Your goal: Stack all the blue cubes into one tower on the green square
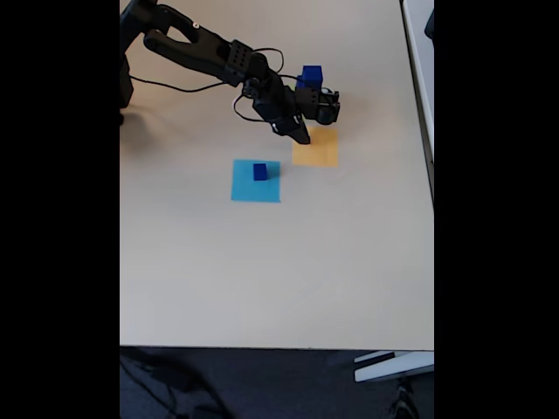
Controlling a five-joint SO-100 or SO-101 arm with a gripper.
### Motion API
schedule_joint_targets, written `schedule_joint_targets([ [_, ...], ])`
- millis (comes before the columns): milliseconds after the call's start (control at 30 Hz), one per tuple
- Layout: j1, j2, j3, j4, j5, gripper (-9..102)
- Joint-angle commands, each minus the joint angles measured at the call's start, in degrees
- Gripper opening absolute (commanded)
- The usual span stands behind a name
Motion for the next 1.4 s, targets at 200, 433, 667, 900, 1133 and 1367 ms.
schedule_joint_targets([
  [200,0.35,0.97,-3.52,-0.70,-0.18,14],
  [433,-0.70,4.04,-2.20,-0.09,-0.53,18],
  [667,-2.90,9.23,-3.69,7.21,0.53,20],
  [900,-0.53,14.59,-1.32,11.51,0.26,24],
  [1133,4.04,17.75,4.04,10.90,-2.55,24],
  [1367,7.82,20.30,13.97,5.01,-5.62,25],
])
